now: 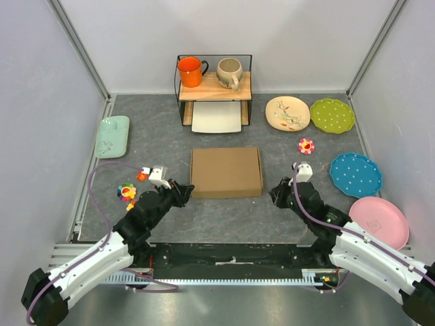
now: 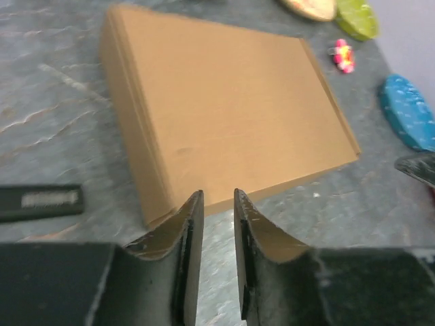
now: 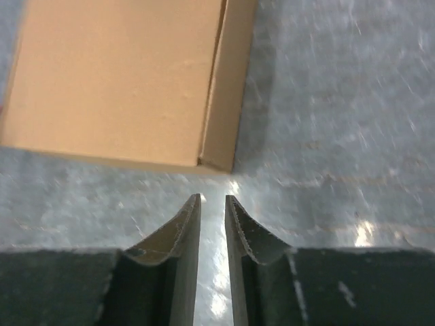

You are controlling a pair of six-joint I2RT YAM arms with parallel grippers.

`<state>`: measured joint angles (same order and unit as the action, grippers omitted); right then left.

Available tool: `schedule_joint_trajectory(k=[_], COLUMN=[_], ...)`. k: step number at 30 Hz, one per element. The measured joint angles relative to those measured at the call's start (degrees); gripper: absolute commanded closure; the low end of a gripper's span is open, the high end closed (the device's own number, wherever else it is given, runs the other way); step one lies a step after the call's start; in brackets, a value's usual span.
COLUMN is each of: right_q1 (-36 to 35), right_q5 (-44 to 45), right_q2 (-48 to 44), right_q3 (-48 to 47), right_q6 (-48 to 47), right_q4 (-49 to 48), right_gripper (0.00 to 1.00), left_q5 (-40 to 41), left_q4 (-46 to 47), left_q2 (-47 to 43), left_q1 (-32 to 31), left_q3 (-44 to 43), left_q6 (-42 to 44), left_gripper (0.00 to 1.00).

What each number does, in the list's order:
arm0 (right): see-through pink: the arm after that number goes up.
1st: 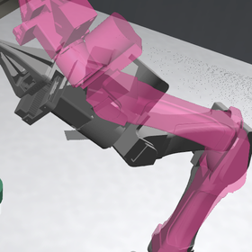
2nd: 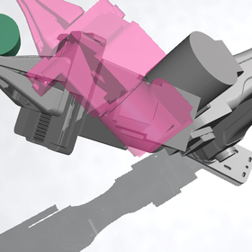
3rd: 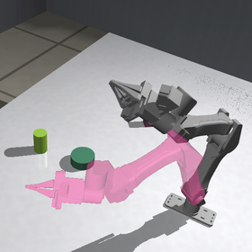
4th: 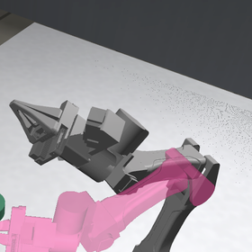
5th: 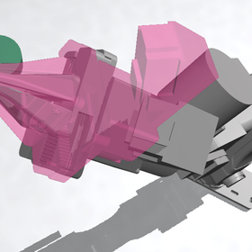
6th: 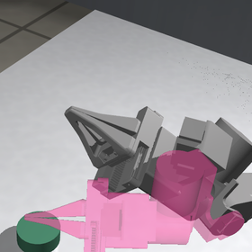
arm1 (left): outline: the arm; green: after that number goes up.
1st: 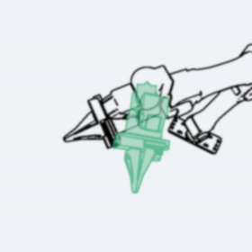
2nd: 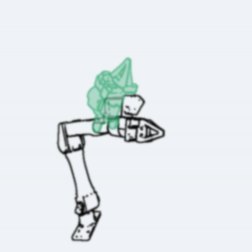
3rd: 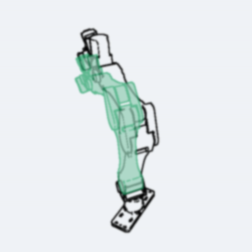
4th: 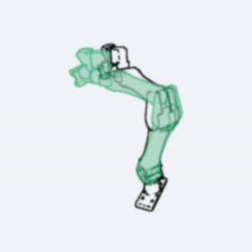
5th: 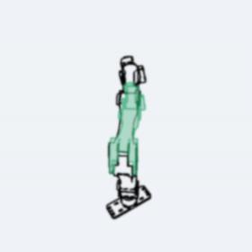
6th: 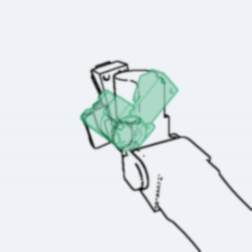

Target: Fold the paper box

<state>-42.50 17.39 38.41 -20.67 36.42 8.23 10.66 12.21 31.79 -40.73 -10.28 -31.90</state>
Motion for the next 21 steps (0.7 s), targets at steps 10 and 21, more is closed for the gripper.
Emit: schedule_joint_trajectory(k=[10,21], right_q1=[-0.2,-0.2], right_q5=[1.05,3.19], right_q2=[-11.1,2.43], right_q3=[-3.69,-6.08], right_q6=[1.29,-0.42], right_q4=[8.98,8.39], right_gripper=[0.29,0.24], left_q5=[13.29,17.18], left_q4=[-7.32,-26.84], left_q2=[-13.4,3.91], left_q1=[-0.5,-0.5], left_q3=[2.73,-12.5], left_q6=[-5.73,-14.49], left_gripper=[0.45,0.12])
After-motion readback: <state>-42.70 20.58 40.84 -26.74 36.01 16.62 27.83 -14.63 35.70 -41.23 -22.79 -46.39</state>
